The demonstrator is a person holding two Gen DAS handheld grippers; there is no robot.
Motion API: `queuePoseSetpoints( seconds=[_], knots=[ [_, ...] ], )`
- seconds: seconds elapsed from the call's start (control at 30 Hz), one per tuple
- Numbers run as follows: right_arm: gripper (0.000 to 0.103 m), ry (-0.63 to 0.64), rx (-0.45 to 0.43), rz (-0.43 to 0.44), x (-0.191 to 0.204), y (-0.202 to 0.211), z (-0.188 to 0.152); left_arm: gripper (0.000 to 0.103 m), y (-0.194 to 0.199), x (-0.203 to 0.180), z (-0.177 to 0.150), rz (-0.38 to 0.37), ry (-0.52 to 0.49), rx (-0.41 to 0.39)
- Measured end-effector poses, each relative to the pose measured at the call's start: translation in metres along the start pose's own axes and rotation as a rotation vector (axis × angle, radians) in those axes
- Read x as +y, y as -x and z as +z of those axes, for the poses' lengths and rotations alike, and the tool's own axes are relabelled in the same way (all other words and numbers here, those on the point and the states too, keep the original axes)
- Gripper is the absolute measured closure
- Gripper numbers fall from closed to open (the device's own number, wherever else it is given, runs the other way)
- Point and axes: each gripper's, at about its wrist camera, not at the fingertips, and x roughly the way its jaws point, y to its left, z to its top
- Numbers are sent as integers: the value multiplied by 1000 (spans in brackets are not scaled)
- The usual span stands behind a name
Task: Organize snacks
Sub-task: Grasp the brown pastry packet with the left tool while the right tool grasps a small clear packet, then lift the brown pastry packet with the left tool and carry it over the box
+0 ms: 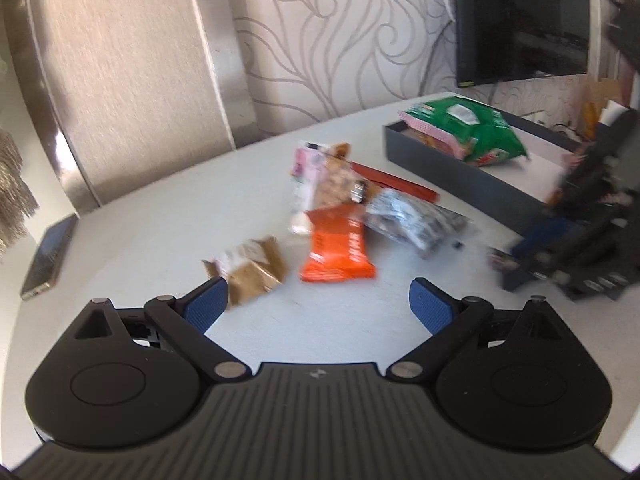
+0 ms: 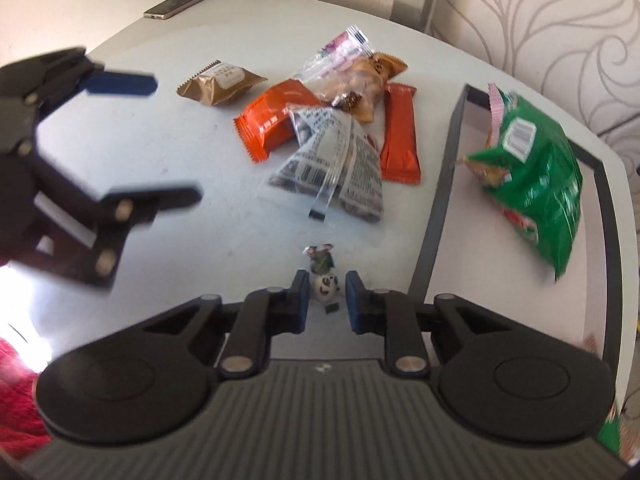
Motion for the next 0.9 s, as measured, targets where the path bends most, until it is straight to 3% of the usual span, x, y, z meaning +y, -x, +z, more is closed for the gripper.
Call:
queuePoseSetpoints(
  seconds=[0.13, 0.4, 0.43, 0.53, 0.6, 0.7, 0.9],
  knots=[
    [81, -39, 1, 1, 3, 5, -9, 4, -20, 30, 10, 40, 31, -5],
    [81, -84, 0, -8, 4, 8, -15, 7, -66, 64, 9, 43, 204, 108],
    [81, -86, 0, -11, 4, 8, -14, 10, -66, 65, 6, 39, 210, 109],
    [81, -104, -5, -22, 4, 8, -13, 33, -65, 70, 1, 20, 240, 104],
    [81, -109, -10, -36, 6, 8, -13, 53, -62, 66, 1, 11, 226, 99],
    [81, -117, -15, -43, 9, 9, -12, 61, -58, 57, 3, 28, 190, 100],
    [82, -130, -44, -30, 17, 19, -13, 63, -44, 58, -4, 30, 224, 95]
  ],
)
